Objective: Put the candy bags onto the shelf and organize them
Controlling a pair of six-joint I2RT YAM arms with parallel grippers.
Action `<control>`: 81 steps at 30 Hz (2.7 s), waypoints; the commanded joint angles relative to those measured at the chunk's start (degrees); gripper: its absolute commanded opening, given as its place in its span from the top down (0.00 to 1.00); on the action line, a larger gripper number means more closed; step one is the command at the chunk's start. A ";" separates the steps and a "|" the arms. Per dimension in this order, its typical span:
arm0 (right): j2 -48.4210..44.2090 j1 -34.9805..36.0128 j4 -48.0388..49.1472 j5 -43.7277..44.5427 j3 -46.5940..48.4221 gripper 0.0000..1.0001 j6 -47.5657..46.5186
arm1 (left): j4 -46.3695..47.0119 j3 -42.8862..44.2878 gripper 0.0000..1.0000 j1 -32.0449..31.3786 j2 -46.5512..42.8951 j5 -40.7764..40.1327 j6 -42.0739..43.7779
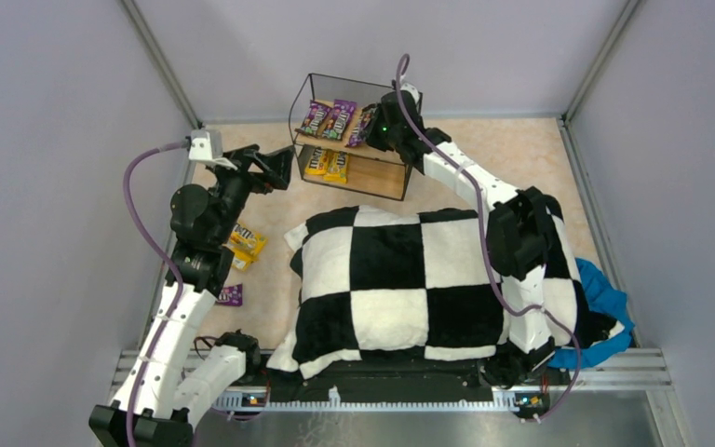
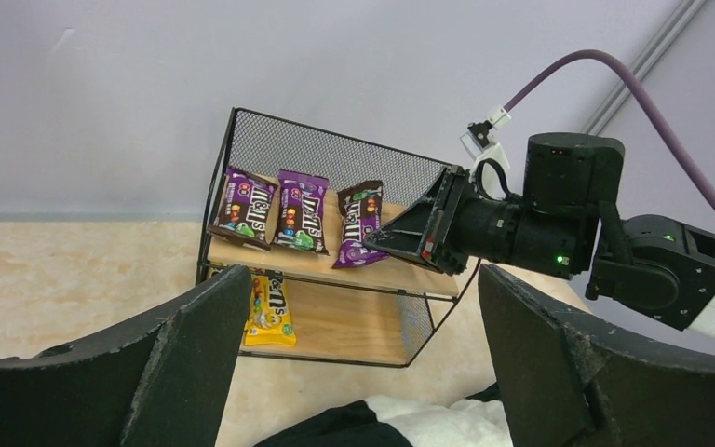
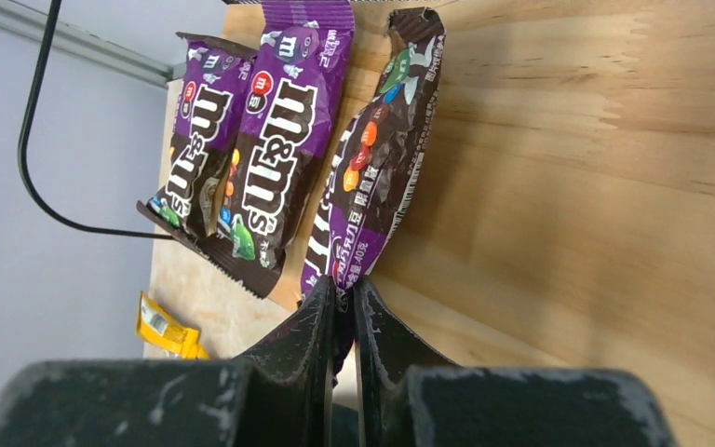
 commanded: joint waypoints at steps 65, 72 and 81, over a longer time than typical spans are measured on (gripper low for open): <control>-58.13 12.70 12.23 -16.21 -55.41 0.32 -28.56 | -46.17 6.14 0.02 14.50 16.15 -18.40 -1.58; -59.22 17.14 10.89 -8.92 -55.58 0.26 -31.09 | -50.41 2.87 0.02 15.49 23.14 -24.76 -10.95; -60.40 17.11 11.95 -7.52 -56.62 0.25 -31.61 | -42.18 -12.31 0.22 22.25 12.64 -16.77 -26.81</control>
